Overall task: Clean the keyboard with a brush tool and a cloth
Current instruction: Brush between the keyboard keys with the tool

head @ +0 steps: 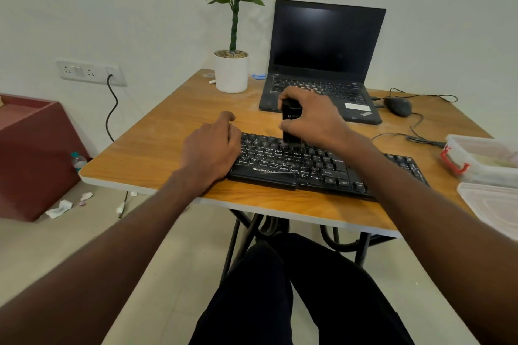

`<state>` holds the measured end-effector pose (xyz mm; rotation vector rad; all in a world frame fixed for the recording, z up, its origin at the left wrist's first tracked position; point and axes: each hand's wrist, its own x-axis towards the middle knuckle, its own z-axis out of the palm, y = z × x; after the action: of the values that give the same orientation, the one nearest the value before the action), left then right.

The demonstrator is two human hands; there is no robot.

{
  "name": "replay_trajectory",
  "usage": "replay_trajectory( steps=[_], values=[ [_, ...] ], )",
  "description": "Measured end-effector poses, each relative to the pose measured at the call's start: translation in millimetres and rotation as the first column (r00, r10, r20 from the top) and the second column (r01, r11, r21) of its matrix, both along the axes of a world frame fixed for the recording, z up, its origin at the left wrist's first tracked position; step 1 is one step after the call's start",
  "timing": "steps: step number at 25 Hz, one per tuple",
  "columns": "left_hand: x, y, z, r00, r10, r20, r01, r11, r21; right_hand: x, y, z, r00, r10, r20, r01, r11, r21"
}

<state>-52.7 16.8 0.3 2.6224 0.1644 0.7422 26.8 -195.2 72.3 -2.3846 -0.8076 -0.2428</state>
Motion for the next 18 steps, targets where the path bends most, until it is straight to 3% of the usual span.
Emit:
replay_trajectory(
  steps=[3,6,8,11,12,15,16,18],
  values=[
    [-0.4,-0.4,0.5,1.0,0.012,-0.01,-0.012,1.0,0.011,2.9,-0.2,2.9,0.991,-0.097,0.089,0.107,0.987,-0.118],
    [-0.9,-0.7,1.0,1.0,0.007,-0.009,-0.007,1.0,0.012,1.9,1.7,2.5,0.999,-0.01,-0.048,0.011,0.999,0.032],
    [-0.3,-0.2,0.4,1.0,0.013,-0.01,-0.013,1.0,0.013,3.0,-0.3,3.0,0.997,-0.071,-0.033,0.069,0.996,-0.056],
    [-0.6,-0.8,0.7,1.0,0.014,-0.022,-0.014,1.0,0.005,4.9,-1.7,5.4,0.972,-0.198,0.124,0.221,0.953,-0.207],
    [-0.4,-0.2,0.8,1.0,0.014,-0.021,-0.014,1.0,0.005,4.0,0.2,5.1,0.978,-0.174,0.114,0.192,0.966,-0.172],
    [-0.5,-0.6,0.3,1.0,0.014,-0.018,-0.014,1.0,0.017,0.7,0.6,4.1,0.993,-0.032,-0.11,0.048,0.988,0.148],
    [-0.4,-1.0,0.2,1.0,0.013,-0.019,-0.013,1.0,0.02,0.5,-3.3,3.8,0.991,-0.03,-0.129,0.052,0.985,0.166],
    [0.6,0.3,0.0,1.0,0.011,-0.017,-0.011,1.0,0.023,6.0,-12.6,4.0,0.989,-0.143,-0.034,0.143,0.99,-0.004]
  ],
)
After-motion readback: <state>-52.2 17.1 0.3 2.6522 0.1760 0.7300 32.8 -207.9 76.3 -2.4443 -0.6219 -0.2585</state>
